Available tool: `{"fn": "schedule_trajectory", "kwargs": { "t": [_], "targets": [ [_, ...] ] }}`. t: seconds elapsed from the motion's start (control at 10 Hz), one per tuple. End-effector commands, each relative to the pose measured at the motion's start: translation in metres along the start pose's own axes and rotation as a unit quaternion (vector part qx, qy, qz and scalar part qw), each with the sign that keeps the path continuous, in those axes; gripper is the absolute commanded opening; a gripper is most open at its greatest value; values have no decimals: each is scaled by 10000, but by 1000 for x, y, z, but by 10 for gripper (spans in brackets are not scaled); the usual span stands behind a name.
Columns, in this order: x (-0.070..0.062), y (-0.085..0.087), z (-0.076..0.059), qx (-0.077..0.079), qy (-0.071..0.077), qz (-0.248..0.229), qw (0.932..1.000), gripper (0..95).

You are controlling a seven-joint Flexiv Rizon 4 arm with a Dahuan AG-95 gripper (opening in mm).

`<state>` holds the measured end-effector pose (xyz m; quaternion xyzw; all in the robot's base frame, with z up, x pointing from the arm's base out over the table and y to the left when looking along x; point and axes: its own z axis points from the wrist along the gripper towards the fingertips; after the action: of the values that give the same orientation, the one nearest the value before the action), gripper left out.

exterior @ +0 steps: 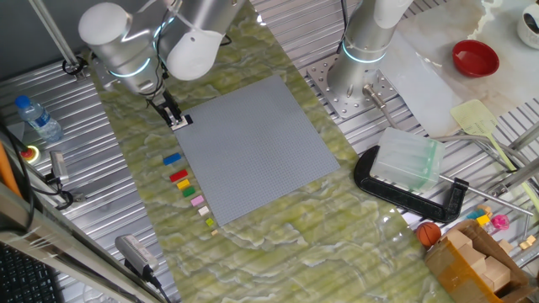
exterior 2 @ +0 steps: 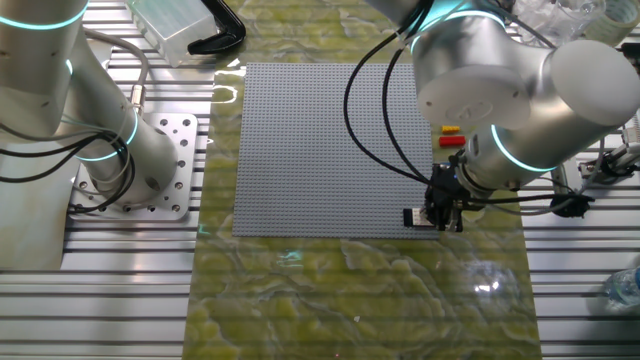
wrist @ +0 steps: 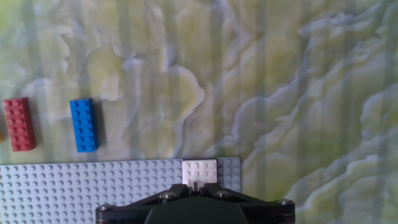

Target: Build with small Lego blocks

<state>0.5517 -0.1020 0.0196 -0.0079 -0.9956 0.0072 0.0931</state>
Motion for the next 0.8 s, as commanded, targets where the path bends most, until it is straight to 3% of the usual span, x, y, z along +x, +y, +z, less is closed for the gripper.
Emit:
{"fn": "schedule_trajectory", "kwargs": {
  "t": [0.1,0.8],
  "targets": [
    [9,-3,-11,10,80,-50,10000,0],
    [14,-7,7,56,46,-83,9999,0]
  ]
}}
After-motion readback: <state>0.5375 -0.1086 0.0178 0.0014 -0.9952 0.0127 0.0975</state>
